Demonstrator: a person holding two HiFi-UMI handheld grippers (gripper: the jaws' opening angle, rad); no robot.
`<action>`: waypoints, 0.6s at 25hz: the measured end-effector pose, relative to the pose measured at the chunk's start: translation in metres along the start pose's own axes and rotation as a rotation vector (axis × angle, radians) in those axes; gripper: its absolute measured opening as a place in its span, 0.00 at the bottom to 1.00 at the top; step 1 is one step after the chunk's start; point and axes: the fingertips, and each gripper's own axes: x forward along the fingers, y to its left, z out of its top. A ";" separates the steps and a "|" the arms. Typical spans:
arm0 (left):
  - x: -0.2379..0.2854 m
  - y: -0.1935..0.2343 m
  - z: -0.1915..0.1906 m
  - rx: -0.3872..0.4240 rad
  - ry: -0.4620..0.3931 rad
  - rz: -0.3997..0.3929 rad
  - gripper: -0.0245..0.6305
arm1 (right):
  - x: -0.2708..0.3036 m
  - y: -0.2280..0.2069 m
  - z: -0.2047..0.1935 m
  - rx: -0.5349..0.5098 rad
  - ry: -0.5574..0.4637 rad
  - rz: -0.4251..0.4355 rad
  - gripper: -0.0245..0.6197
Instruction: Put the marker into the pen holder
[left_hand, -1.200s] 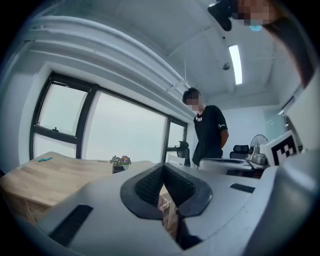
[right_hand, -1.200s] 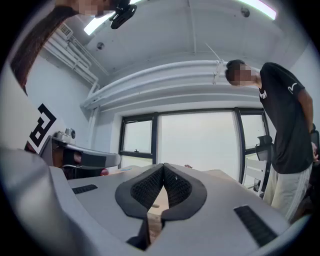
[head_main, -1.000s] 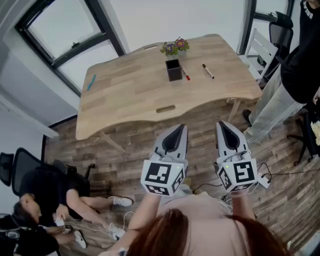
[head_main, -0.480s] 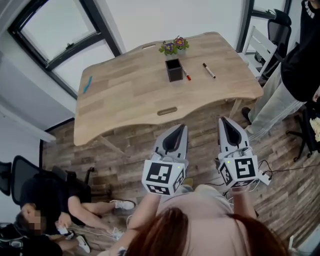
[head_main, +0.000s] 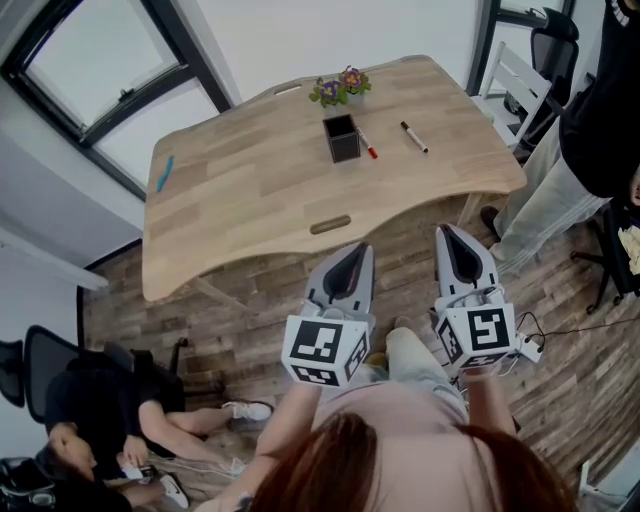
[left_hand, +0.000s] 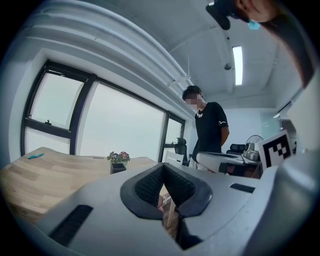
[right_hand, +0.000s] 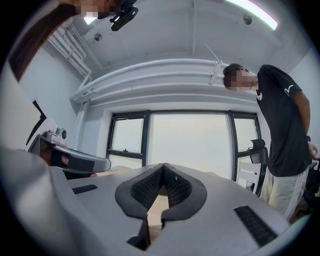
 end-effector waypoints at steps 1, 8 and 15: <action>0.004 0.000 0.000 0.000 0.002 0.000 0.04 | 0.002 -0.003 0.000 0.003 0.001 -0.002 0.04; 0.037 0.006 0.000 -0.002 0.018 0.001 0.04 | 0.028 -0.024 -0.010 0.015 0.019 0.002 0.04; 0.076 0.015 -0.001 -0.011 0.033 0.018 0.04 | 0.057 -0.049 -0.022 0.024 0.038 0.013 0.04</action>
